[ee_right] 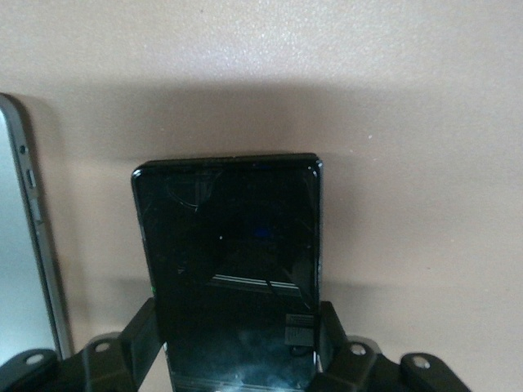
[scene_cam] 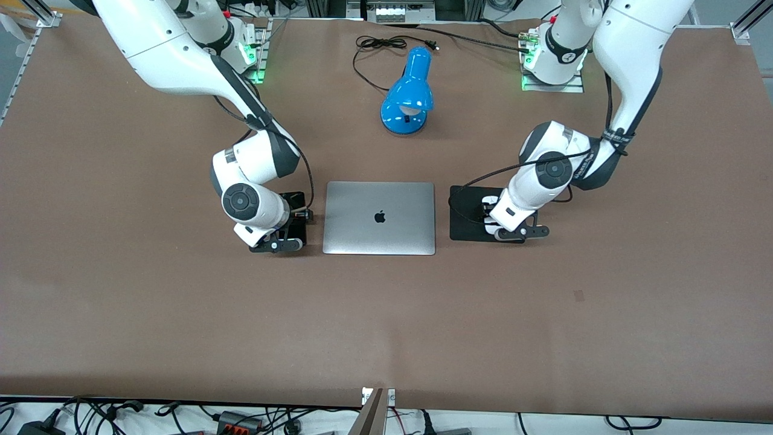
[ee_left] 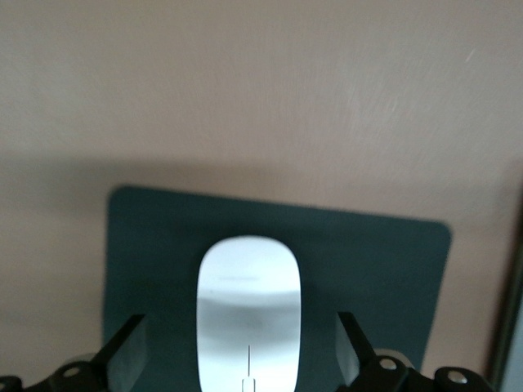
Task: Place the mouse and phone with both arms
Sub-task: 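Carry the phone beside the laptop while the left gripper carries the mouse onto the pad, then open both grippers, releasing the phone and the mouse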
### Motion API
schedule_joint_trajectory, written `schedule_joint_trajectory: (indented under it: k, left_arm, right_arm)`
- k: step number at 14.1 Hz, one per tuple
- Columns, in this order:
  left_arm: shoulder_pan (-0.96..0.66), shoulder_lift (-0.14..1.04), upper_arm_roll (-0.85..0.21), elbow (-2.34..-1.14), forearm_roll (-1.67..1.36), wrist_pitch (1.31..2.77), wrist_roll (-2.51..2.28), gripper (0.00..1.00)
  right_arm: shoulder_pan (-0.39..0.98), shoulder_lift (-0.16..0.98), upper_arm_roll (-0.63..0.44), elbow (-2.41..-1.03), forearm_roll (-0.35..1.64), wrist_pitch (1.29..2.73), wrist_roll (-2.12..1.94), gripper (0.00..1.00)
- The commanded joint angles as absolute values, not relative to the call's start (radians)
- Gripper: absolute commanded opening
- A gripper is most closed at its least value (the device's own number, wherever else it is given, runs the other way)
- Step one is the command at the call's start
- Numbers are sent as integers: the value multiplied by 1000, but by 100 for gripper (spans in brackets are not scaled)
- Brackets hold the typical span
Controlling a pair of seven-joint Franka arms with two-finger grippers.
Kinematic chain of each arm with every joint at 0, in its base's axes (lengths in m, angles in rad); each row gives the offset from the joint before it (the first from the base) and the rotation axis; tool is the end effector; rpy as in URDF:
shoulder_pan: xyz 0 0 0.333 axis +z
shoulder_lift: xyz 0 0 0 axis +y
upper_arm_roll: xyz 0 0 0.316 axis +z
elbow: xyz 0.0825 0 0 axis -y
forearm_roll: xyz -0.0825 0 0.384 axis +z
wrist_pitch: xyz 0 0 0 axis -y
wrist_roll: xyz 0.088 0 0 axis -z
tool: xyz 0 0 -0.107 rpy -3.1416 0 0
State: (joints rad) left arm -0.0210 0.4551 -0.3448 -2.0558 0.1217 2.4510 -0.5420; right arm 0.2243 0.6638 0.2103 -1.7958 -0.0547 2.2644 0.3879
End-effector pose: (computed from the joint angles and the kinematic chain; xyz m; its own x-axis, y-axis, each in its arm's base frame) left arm 0.5524 -0.2087 0.2221 0.9922 0.1093 -0.0602 0.1124 -0.9924 0.0506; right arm 0.5780 0.2593 0.1709 0.9782 0.0546 -0.2002 0.0517 -0.9985 -0.0195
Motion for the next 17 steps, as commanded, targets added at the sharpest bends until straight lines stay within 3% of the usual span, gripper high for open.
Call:
schedule_joint_trajectory:
  k: [1,3,4,9,10,11,14,17]
  left_arm:
    - [-11,391,-341,-1914,152,2163,-545,100]
    - [-3,402,-344,-1711,217,1856,-488,100]
    - [-6,402,-344,-1648,256,1773,-474,100]
    - [99,368,-345,-1498,281,1580,-183,100]
    - [129,368,-347,-1461,273,1534,-132,100]
    - [158,367,-354,-1431,273,1484,-103,100]
    - [230,333,-354,-1378,156,1401,-60,100]
    - [287,290,-328,-1387,14,1397,-29,100]
  right_arm:
    - [232,667,207,-1779,-40,2261,420,16]
    - [248,667,207,-1778,-40,2267,425,16]
    - [253,667,207,-1778,-38,2269,436,16]
    - [265,667,207,-1778,-40,2269,448,19]
    - [268,667,207,-1778,-38,2269,460,55]
    - [268,667,207,-1778,-40,2269,491,100]
    - [265,651,206,-1737,-40,2244,489,100]
    - [259,629,203,-1600,-44,2058,483,100]
